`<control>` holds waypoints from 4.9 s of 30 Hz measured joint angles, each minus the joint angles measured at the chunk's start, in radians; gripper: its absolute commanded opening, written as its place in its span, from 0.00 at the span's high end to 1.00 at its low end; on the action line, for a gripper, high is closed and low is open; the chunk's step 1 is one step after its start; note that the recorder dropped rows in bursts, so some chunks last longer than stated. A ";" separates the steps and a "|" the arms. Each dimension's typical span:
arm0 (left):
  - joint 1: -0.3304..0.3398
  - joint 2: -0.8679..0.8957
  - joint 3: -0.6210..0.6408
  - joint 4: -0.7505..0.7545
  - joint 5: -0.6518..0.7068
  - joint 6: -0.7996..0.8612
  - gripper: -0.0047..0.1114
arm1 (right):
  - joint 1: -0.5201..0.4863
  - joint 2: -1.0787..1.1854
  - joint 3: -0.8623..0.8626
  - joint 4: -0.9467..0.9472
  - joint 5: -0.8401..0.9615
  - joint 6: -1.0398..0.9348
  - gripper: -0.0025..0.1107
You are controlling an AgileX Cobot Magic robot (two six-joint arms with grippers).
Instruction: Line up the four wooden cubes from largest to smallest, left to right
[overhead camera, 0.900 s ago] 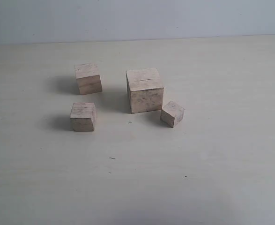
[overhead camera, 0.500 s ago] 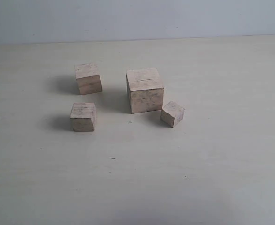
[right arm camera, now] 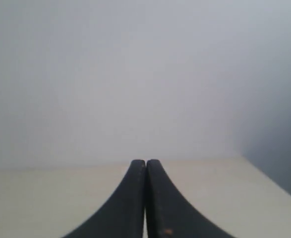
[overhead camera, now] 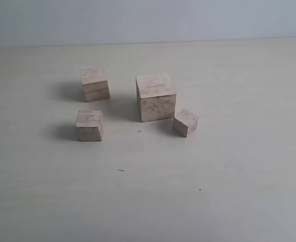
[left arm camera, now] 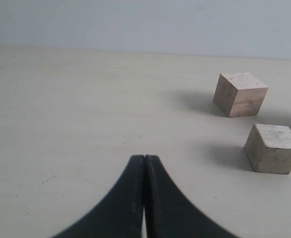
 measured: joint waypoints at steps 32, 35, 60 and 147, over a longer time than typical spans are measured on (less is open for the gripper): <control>0.000 0.000 0.000 0.000 0.001 0.000 0.96 | 0.000 0.276 -0.569 -0.002 0.021 0.212 0.98; 0.000 0.000 0.000 0.000 0.001 0.000 0.96 | 0.011 0.408 -0.715 -0.002 0.149 0.174 0.98; 0.000 0.000 0.000 0.000 0.001 0.000 0.96 | 0.456 1.269 -1.163 0.323 1.021 -0.118 0.98; 0.000 0.000 0.000 0.000 0.001 0.000 0.96 | 0.649 2.212 -1.721 -0.070 0.835 0.292 0.35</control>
